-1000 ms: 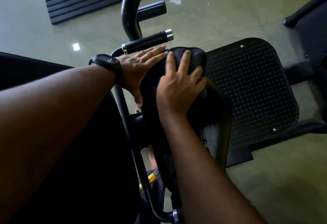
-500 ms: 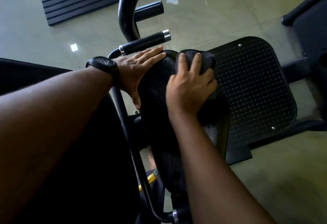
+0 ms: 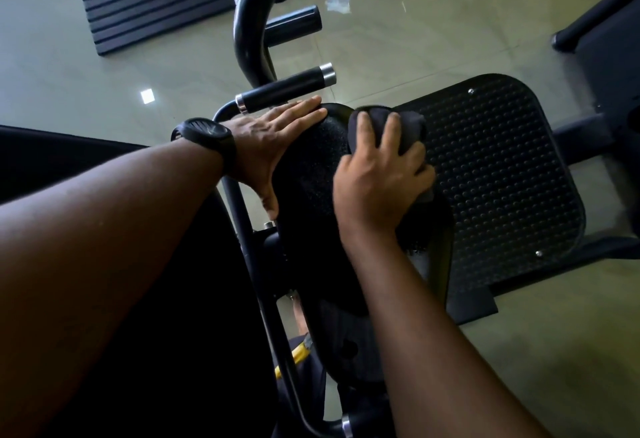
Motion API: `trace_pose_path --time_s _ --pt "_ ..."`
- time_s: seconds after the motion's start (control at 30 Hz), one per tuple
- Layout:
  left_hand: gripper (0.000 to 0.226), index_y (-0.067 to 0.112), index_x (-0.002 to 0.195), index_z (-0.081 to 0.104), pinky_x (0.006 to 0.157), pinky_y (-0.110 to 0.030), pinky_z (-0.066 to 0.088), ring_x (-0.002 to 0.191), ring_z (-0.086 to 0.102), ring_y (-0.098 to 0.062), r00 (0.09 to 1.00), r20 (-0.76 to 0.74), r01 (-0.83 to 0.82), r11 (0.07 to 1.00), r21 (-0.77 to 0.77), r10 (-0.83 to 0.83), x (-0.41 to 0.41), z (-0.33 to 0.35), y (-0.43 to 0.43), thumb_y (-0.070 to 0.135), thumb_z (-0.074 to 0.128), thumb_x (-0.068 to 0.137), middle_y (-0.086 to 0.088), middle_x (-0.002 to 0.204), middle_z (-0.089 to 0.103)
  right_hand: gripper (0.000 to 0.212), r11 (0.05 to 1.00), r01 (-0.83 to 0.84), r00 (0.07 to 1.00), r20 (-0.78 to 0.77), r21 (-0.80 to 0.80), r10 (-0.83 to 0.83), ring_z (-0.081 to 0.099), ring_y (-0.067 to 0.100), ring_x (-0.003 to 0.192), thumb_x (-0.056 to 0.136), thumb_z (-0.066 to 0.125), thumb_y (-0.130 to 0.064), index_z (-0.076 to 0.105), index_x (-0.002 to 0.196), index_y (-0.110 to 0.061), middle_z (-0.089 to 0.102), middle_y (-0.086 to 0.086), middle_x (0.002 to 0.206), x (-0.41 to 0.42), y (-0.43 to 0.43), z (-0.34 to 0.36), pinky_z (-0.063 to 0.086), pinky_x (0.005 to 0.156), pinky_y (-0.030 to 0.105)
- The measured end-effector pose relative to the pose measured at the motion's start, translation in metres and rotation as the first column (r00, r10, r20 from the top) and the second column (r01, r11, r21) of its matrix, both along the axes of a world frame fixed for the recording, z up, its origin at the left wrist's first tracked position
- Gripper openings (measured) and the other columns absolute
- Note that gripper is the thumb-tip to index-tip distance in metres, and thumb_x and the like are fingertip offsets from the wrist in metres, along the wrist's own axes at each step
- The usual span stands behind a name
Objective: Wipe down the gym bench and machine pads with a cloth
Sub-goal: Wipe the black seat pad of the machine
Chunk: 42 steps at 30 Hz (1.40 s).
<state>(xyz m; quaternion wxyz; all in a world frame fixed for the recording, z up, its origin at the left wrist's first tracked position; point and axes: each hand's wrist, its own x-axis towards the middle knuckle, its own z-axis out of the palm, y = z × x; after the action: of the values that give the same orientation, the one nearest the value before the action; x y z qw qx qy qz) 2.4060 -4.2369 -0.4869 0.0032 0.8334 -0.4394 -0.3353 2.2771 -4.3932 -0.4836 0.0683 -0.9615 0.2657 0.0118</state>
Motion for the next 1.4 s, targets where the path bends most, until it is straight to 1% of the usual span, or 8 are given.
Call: trace_pose_path --time_s 0.1,0.23,0.53,0.8,1.07,1.2,1.3,1.4 --pt "0.175 0.031 0.159 -0.019 0.124 -0.039 0.007 0.156 -0.01 -0.018 1.0 0.013 -0.004 1.0 0.019 0.004 -0.002 0.001 0.0 0.09 0.077 0.025 0.003 0.168 -0.021 0.062 0.988 -0.155 0.988 -0.007 -0.023 0.155 0.047 0.044 0.128 0.089 0.059 -0.033 0.047 0.149 -0.032 0.04 0.008 0.159 -0.011 0.028 -0.003 0.04 0.096 0.056" --pt "0.174 0.031 0.158 -0.021 0.123 -0.041 0.004 0.156 -0.01 -0.019 1.0 0.023 0.01 1.0 0.002 -0.01 -0.001 0.0 0.001 0.092 0.074 0.026 0.003 0.168 -0.022 0.057 0.879 -0.475 0.878 0.041 -0.042 0.477 0.048 0.041 0.125 0.09 0.058 -0.041 0.05 0.146 -0.035 0.04 0.005 0.159 -0.082 0.017 -0.005 0.038 0.094 0.055" --pt "0.174 0.029 0.157 -0.024 0.12 -0.035 -0.016 0.15 -0.024 -0.011 0.998 0.046 0.036 0.999 0.033 -0.038 -0.001 0.003 -0.001 0.092 0.075 0.028 0.002 0.166 -0.025 0.061 0.999 -0.035 0.999 -0.014 0.011 0.036 0.049 0.045 0.125 0.086 0.061 -0.031 0.051 0.147 -0.028 0.045 0.013 0.155 0.005 0.001 0.0 0.04 0.096 0.058" --pt "0.171 0.028 0.159 -0.02 0.122 -0.041 -0.012 0.151 -0.023 -0.014 0.997 0.06 0.05 0.999 -0.006 -0.05 -0.001 0.0 0.001 0.098 0.065 0.027 0.006 0.163 -0.028 0.057 0.857 -0.514 0.855 0.059 -0.047 0.516 0.05 0.041 0.123 0.089 0.058 -0.042 0.052 0.145 -0.034 0.042 0.005 0.158 -0.086 0.021 -0.006 0.038 0.095 0.054" --pt "0.175 0.026 0.159 -0.02 0.122 -0.036 -0.014 0.15 -0.024 -0.012 0.997 0.058 0.055 0.998 0.018 -0.056 0.0 -0.001 0.0 0.094 0.072 0.027 0.002 0.166 -0.024 0.065 1.0 -0.008 1.0 -0.016 0.016 0.008 0.045 0.046 0.131 0.086 0.064 -0.035 0.047 0.149 -0.029 0.041 0.012 0.158 0.005 0.008 0.0 0.037 0.099 0.059" --pt "0.173 0.025 0.16 -0.015 0.125 -0.04 -0.009 0.151 -0.022 -0.012 0.997 0.066 0.049 0.999 -0.006 -0.048 0.001 -0.003 0.002 0.097 0.069 0.027 0.005 0.165 -0.024 0.059 0.97 -0.24 0.97 0.02 -0.034 0.24 0.046 0.046 0.13 0.091 0.052 -0.035 0.047 0.15 -0.03 0.038 0.01 0.16 -0.019 0.041 -0.005 0.038 0.099 0.057" --pt "0.171 0.026 0.16 -0.017 0.126 -0.045 -0.005 0.151 -0.02 -0.013 0.996 0.068 0.063 0.998 -0.027 -0.061 0.0 -0.002 0.002 0.098 0.068 0.029 0.006 0.163 -0.025 0.06 0.814 -0.576 0.814 0.045 -0.076 0.579 0.048 0.043 0.125 0.087 0.057 -0.043 0.051 0.145 -0.034 0.041 0.006 0.159 -0.068 0.025 -0.01 0.038 0.097 0.053" --pt "0.173 0.024 0.16 -0.017 0.125 -0.045 -0.008 0.152 -0.021 -0.016 0.994 0.083 0.074 0.997 -0.008 -0.073 -0.001 -0.001 0.002 0.097 0.069 0.029 0.0 0.167 -0.022 0.063 0.84 -0.534 0.842 0.033 -0.096 0.539 0.048 0.04 0.122 0.083 0.06 -0.044 0.052 0.144 -0.037 0.042 0.003 0.158 -0.092 -0.013 -0.007 0.038 0.093 0.052"
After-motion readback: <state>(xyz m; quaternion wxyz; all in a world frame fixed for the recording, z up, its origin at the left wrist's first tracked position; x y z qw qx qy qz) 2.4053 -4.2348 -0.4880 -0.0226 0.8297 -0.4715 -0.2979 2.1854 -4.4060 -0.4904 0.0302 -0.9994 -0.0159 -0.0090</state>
